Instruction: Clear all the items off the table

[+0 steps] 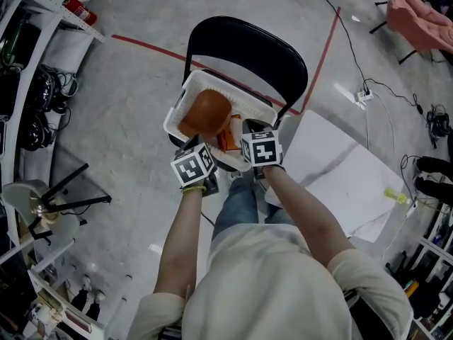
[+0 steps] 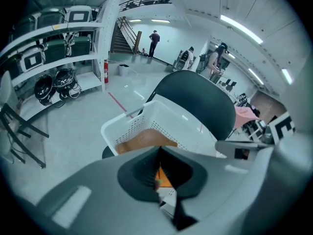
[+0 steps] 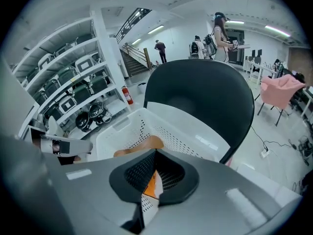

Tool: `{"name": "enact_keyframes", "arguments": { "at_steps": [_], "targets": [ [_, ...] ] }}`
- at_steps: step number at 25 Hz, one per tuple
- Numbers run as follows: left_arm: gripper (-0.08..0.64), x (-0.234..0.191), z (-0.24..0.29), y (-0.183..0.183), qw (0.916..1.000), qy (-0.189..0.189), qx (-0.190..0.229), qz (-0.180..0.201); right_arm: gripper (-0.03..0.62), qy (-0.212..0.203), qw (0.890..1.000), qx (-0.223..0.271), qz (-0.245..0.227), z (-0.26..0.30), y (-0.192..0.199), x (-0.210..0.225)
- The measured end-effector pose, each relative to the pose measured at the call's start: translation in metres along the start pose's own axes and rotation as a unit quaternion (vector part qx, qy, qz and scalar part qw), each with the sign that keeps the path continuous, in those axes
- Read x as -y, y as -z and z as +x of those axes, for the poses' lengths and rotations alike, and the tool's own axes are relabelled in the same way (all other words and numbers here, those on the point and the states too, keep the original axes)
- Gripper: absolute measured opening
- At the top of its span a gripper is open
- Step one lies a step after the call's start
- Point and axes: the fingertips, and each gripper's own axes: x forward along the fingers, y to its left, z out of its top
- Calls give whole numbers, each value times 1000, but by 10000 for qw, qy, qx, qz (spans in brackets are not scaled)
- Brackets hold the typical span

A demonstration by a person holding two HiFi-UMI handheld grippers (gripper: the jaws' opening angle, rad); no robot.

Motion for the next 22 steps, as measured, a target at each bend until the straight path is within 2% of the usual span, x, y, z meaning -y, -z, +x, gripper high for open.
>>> {"name": "enact_keyframes", "arguments": {
  "at_steps": [11, 22],
  "targets": [
    [8, 23, -23, 2, 9995, 280, 61, 97, 0, 17, 9999, 143, -50, -35, 9, -3],
    [9, 75, -34, 17, 9949, 779, -137, 627, 0, 268, 9989, 313, 229, -76, 40, 16]
  ]
}}
